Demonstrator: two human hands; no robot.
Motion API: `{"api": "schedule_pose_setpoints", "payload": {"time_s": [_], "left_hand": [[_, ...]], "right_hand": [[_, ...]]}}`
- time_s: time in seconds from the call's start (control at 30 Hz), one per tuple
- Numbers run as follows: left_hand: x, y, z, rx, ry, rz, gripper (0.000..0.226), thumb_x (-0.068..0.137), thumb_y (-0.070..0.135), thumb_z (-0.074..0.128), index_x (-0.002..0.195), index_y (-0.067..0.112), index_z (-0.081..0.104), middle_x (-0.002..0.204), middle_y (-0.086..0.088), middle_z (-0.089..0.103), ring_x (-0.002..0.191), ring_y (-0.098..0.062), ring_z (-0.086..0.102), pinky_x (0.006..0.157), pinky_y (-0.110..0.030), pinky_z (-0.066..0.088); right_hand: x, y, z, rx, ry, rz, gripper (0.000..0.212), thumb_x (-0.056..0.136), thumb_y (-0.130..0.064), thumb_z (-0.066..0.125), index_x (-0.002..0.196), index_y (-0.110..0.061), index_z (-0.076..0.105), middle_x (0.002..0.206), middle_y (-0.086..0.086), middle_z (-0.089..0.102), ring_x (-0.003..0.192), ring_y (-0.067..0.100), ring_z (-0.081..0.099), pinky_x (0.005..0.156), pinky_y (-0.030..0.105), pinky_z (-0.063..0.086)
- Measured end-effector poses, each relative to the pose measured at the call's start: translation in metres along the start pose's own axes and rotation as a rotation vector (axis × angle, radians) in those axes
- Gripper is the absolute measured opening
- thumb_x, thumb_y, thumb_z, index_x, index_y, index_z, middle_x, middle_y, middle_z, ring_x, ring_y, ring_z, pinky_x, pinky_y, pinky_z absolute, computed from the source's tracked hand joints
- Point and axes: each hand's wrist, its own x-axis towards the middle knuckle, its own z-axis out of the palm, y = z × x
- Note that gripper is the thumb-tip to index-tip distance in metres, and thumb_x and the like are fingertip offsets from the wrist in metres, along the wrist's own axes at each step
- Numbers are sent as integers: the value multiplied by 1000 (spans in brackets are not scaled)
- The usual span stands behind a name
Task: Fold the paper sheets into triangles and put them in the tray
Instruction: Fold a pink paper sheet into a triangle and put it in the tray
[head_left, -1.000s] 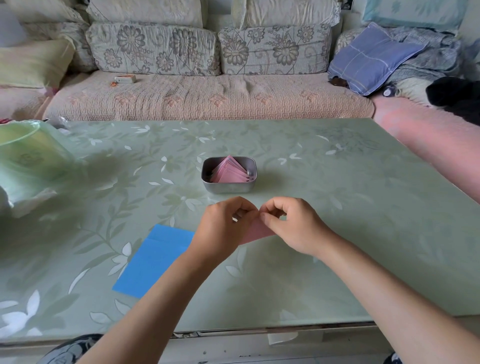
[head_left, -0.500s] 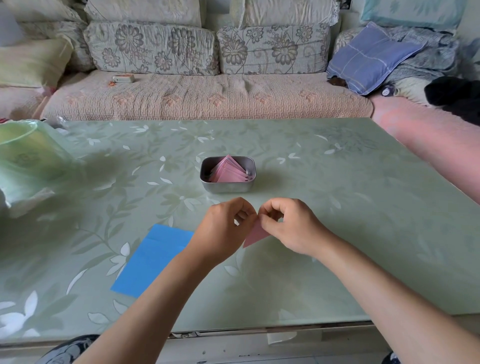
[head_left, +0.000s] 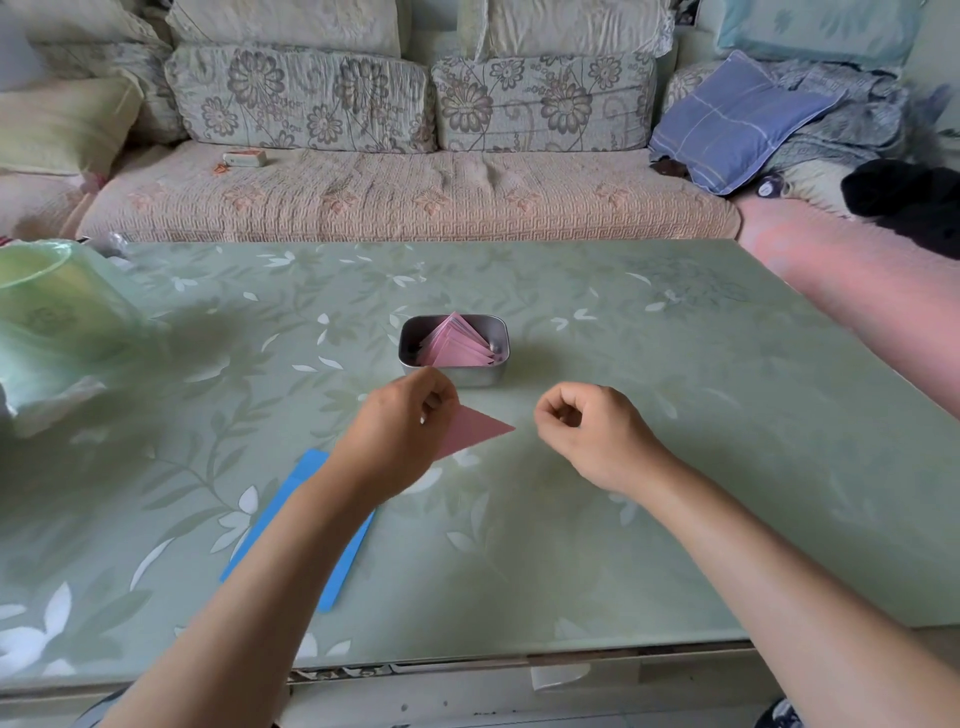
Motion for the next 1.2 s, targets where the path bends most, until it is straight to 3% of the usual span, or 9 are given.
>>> {"api": "schedule_pose_setpoints", "payload": {"time_s": [0.17,0.43,0.57,0.67,0.73,0.83,0.97,1.07,1.2], "left_hand": [[-3,8,4,-48,-32,89,11,92,15,61,85,23,62,77,17,62,78,3,58,65,-4,40],[7,-7,-19,-85,-39,29,12,89,33,70,83,23,70,73,16,66,75,3,59,62,-5,40],[16,-21,-26,-98,-5,34,8,89,28,70,82,24,70,71,17,64,70,3,58,60,-10,44],[20,-23,-24,-61,44,-3,5,88,23,68,85,20,70,70,17,61,68,6,57,59,-12,42],[23,-35,-24,-6,60,-69,5,89,21,66,93,19,68,81,11,64,74,-4,59,63,-18,42],[25,-45,-17,16,19,-126,28,89,22,66,117,18,60,108,0,59,91,-16,57,77,-23,40],[27,-43,-7,-8,2,-130,56,91,26,65,141,16,42,131,-6,46,113,-26,53,88,-26,39],[28,-45,-3,9,-39,-142,65,91,29,64,146,12,35,137,-8,40,117,-29,50,91,-27,37],[28,-46,-1,27,-90,-172,62,92,31,62,143,9,36,138,-10,39,121,-30,49,96,-32,39]], "right_hand": [[1,-23,15,23,-43,-122,5,83,-37,74,83,-37,68,80,-24,64,59,4,51,58,14,43],[19,-40,27,135,42,-76,11,89,-24,73,78,-26,73,63,-17,62,57,3,48,58,21,40],[37,-54,37,-4,-65,-110,16,82,-41,80,82,-26,75,57,-14,51,53,7,34,52,19,31],[58,-60,23,-177,-50,-150,9,81,-33,80,81,-26,75,62,-20,61,55,0,47,54,11,35],[83,-67,17,-239,-44,-147,5,80,-25,80,79,-26,75,67,-20,66,57,-5,51,56,8,37],[119,-72,7,-326,-36,-121,14,79,-19,80,74,-28,71,66,-16,65,54,-7,50,54,8,35],[147,-73,12,-456,-202,-82,22,79,-16,81,69,-30,67,68,-13,66,59,1,55,64,22,44],[157,-74,19,-573,-332,-64,22,80,-16,80,67,-29,67,70,-10,70,64,7,60,67,23,47],[163,-76,24,-666,-514,-28,21,81,-15,76,64,-23,67,57,-10,66,51,3,54,61,21,46]]}}
